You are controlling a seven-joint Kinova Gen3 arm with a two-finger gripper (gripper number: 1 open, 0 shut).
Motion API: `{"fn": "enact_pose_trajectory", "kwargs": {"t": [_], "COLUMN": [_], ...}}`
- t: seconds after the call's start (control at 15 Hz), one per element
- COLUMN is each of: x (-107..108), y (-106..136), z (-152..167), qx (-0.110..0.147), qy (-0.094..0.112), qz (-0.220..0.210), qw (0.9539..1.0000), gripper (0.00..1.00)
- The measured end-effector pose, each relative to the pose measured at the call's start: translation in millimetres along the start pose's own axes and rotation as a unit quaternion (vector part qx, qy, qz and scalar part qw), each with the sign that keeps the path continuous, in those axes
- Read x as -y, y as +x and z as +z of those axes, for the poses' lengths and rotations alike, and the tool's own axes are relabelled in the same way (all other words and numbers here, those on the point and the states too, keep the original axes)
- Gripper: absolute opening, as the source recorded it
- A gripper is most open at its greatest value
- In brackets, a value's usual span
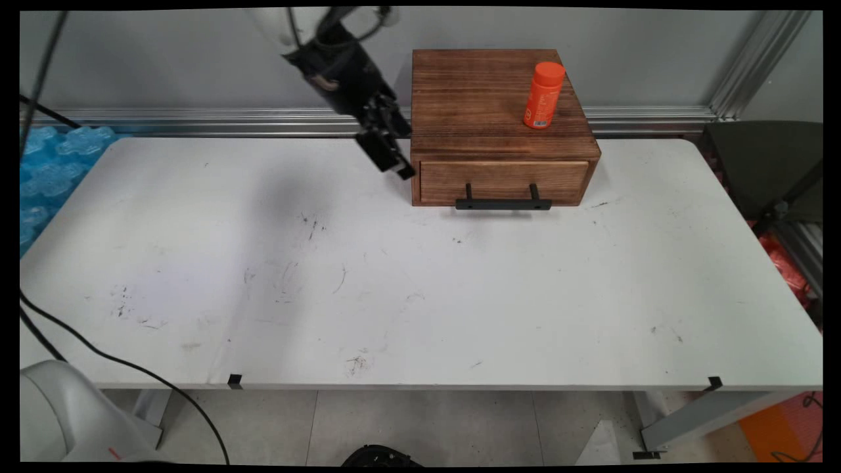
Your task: Open the drawer
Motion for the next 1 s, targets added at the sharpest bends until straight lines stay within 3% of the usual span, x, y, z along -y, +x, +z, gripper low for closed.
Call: {"fn": "enact_pose_trajectory", "kwargs": {"t": [0.47,1.0], "x": [-4,-8], "y": [44,71], "z": [69,150], "qx": [0.006,0.034], "qy": [0.022,0.046], "qz": [0.017,0.015], "qw": [0.9996,0.9983], "gripper": [1.00,1.00]}}
